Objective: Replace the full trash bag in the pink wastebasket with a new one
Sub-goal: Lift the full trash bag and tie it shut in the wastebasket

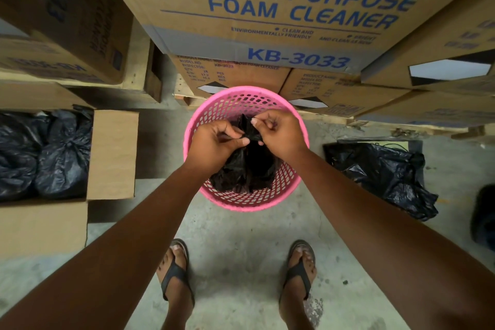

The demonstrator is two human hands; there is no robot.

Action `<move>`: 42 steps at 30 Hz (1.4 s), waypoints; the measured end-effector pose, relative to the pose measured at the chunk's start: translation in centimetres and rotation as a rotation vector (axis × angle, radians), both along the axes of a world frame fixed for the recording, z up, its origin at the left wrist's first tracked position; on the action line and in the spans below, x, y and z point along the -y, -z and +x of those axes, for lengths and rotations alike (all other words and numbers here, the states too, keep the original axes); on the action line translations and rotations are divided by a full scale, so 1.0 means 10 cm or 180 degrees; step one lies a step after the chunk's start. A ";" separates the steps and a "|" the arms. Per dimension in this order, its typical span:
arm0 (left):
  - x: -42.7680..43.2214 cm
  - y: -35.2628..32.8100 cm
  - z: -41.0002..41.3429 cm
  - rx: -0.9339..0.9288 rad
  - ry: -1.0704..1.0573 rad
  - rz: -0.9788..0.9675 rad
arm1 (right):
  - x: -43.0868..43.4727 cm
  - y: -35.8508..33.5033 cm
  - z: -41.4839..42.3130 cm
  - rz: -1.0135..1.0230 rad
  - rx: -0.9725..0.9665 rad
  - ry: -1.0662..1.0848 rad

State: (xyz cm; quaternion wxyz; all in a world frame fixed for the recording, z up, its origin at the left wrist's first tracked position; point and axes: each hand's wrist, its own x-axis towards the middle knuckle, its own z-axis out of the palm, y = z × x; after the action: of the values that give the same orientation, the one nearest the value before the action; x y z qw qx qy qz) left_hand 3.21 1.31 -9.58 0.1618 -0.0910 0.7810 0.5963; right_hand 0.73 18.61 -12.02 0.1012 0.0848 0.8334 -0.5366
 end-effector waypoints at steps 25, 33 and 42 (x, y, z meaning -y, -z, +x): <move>0.03 -0.08 -0.06 0.0586 -0.1329 0.0398 | -0.11 -0.29 -0.12 -0.0705 0.0882 -0.1337; -0.03 -0.03 -0.12 0.0735 -0.1383 0.0853 | 0.07 -0.06 0.06 -0.0932 -0.0007 0.0246; 0.36 0.07 0.26 0.1217 -0.2291 0.0522 | -0.30 0.19 0.57 -0.0402 0.0174 0.1333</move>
State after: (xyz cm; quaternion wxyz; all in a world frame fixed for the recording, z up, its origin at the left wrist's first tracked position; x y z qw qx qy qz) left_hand 5.84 -2.24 -10.27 0.0919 -0.4542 0.6052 0.6473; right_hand 6.39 21.57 -13.96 0.0153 0.2640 0.7593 -0.5946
